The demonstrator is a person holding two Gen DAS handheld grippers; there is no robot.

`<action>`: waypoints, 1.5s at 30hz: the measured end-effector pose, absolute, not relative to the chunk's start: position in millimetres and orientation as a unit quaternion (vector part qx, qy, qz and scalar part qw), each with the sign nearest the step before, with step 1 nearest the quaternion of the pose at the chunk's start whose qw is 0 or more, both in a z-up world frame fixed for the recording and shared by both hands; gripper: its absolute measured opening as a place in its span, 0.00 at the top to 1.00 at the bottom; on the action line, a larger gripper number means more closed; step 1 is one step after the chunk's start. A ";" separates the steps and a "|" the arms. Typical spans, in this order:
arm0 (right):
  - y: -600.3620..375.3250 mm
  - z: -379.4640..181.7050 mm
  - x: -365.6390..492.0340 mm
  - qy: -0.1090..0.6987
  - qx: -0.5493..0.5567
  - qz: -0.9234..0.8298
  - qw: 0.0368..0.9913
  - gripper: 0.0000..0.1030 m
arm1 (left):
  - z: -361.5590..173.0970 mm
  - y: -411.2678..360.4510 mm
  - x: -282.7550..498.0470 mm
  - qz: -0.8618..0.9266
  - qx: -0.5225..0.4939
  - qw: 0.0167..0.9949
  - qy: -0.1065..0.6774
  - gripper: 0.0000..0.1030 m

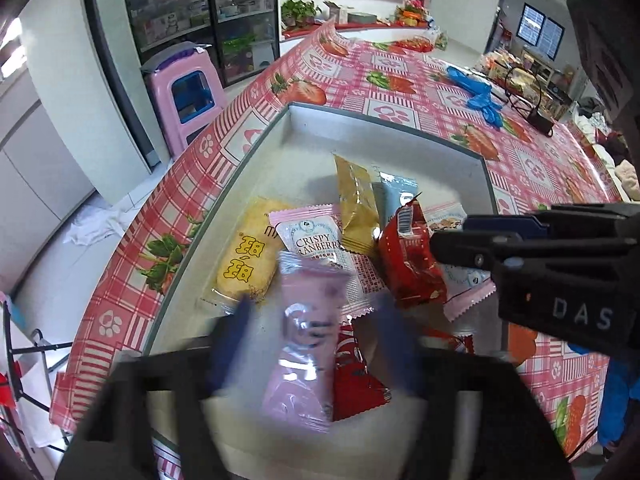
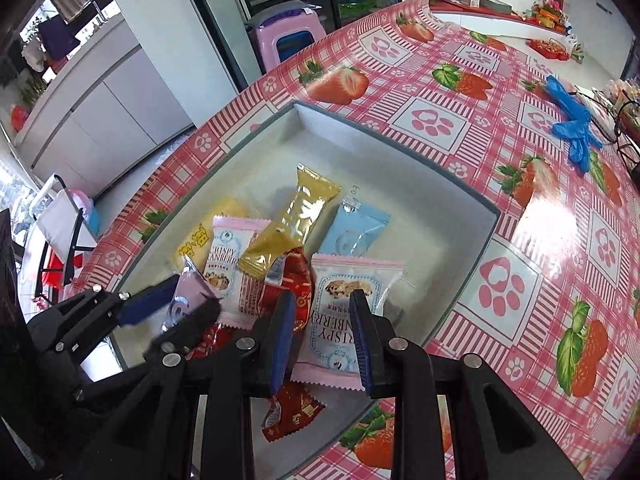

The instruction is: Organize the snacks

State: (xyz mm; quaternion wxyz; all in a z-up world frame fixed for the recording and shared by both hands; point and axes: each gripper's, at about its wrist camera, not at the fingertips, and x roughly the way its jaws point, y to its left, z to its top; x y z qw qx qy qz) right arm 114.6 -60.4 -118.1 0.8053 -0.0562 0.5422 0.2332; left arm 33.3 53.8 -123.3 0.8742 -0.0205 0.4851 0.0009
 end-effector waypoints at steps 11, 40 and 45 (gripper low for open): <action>-65.6 -101.0 101.9 0.528 -0.075 0.213 0.818 0.06 | -124.7 40.9 26.2 0.040 0.017 0.869 0.492 0.00; -79.2 -87.9 78.3 0.533 -0.091 0.216 0.813 0.00 | -119.0 39.6 3.4 0.034 -0.010 0.846 0.532 0.00; -81.6 -92.2 76.7 0.539 -0.092 0.214 0.809 0.00 | -119.9 38.3 2.3 0.035 -0.007 0.845 0.533 0.00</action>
